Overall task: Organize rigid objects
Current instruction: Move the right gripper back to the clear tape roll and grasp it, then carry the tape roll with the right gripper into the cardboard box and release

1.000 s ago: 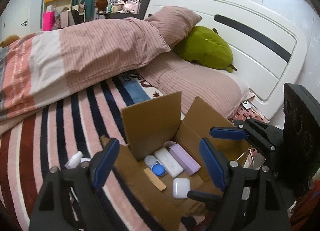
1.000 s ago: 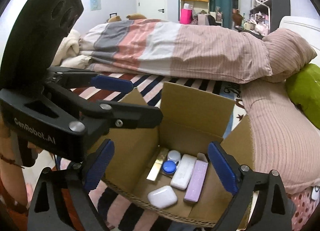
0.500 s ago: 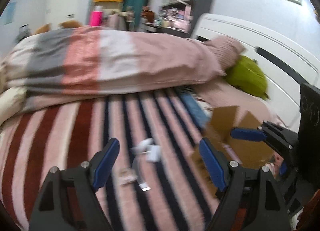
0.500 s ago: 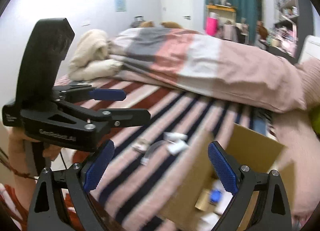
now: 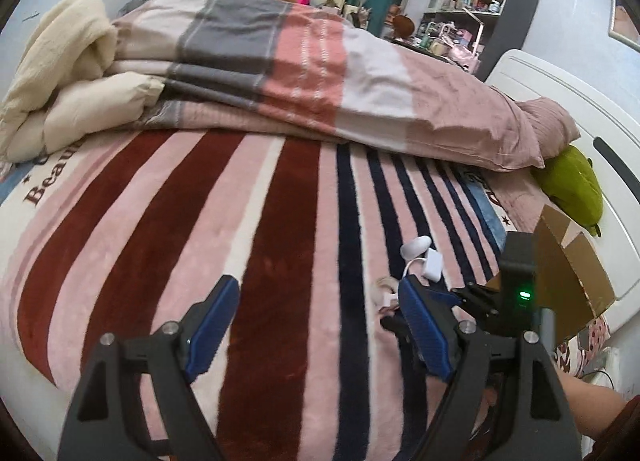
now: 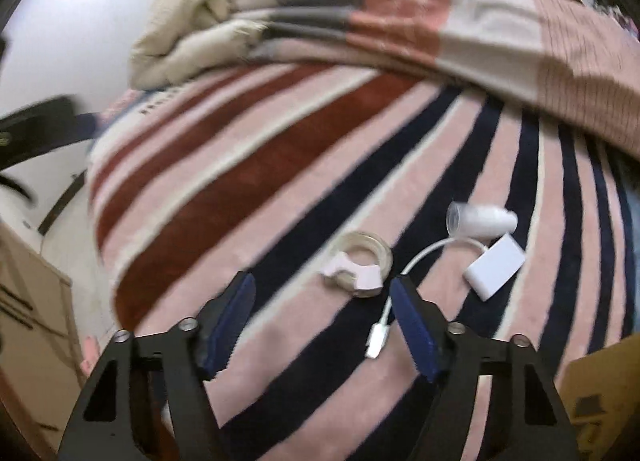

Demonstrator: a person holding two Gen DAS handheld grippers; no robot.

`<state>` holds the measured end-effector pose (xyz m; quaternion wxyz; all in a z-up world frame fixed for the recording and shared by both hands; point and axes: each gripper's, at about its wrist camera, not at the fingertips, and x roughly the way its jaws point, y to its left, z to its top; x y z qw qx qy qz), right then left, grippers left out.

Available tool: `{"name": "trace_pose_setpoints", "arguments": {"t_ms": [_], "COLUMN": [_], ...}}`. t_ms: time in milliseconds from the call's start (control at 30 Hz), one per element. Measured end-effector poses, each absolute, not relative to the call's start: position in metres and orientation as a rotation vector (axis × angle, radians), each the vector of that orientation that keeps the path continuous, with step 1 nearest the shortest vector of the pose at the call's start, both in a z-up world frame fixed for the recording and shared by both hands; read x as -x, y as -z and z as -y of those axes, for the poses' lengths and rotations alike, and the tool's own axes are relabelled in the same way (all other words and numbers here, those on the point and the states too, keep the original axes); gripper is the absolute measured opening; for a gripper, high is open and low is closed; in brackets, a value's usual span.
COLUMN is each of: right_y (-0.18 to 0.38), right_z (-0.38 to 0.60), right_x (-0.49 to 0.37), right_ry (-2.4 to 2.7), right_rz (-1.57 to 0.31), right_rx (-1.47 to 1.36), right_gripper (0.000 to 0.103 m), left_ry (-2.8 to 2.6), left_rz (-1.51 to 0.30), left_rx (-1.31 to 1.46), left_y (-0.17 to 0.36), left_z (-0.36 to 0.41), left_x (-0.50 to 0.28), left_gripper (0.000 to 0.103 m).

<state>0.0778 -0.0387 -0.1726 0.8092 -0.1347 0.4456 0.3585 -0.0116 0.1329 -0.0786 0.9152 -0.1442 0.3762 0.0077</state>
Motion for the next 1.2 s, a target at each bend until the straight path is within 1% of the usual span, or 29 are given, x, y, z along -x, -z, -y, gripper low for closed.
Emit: {"name": "trace_pose_setpoints", "arguments": {"t_ms": [33, 100, 267, 400, 533, 767, 800, 867, 900, 967, 1033, 1200], "right_y": [0.181, 0.189, 0.192, 0.18, 0.157, 0.087, 0.077, 0.059, 0.053, 0.041, 0.034, 0.02], "right_z": [0.038, 0.039, 0.038, 0.036, 0.043, 0.066, 0.07, 0.08, 0.086, 0.1, 0.114, 0.154], "right_x": [-0.083, -0.091, -0.094, -0.084, -0.066, -0.032, -0.028, -0.022, -0.02, -0.017, -0.016, -0.013], "right_ry": [-0.743, -0.728, -0.721, -0.734, -0.763, -0.819, -0.818, -0.808, -0.804, -0.787, -0.767, -0.688], "right_rz": [-0.953, -0.957, -0.936, -0.902, -0.838, -0.712, -0.693, -0.661, -0.653, -0.635, -0.619, -0.583], "right_rx": [0.29, 0.28, 0.298, 0.327, 0.351, 0.309, 0.31, 0.312, 0.306, 0.297, 0.297, 0.296], "right_gripper": [0.061, 0.05, 0.034, 0.034, 0.034, 0.034, 0.034, 0.034, 0.034, 0.034, 0.034, 0.034], "left_ry": [-0.017, -0.016, -0.007, 0.021, 0.099, 0.302, 0.32, 0.365, 0.386, 0.444, 0.502, 0.574], "left_rz": [-0.775, -0.773, -0.774, -0.782, -0.783, -0.755, -0.752, -0.745, -0.743, -0.735, -0.731, -0.74], "left_rx": [0.298, 0.298, 0.296, 0.292, 0.285, 0.274, 0.266, 0.247, 0.243, 0.239, 0.231, 0.171], "left_y": [0.079, 0.079, 0.079, 0.078, 0.073, 0.052, 0.049, 0.041, 0.038, 0.031, 0.025, 0.014], "left_z": [-0.134, -0.136, -0.134, -0.125, -0.104, -0.052, -0.045, -0.027, -0.019, -0.002, 0.016, 0.063], "left_x": [0.012, 0.016, 0.015, 0.011, 0.004, -0.011, -0.012, -0.016, -0.018, -0.023, -0.028, -0.042], "left_gripper": [0.079, 0.079, 0.079, 0.079, 0.079, 0.078, 0.077, 0.065, 0.062, 0.05, 0.044, 0.041]}}
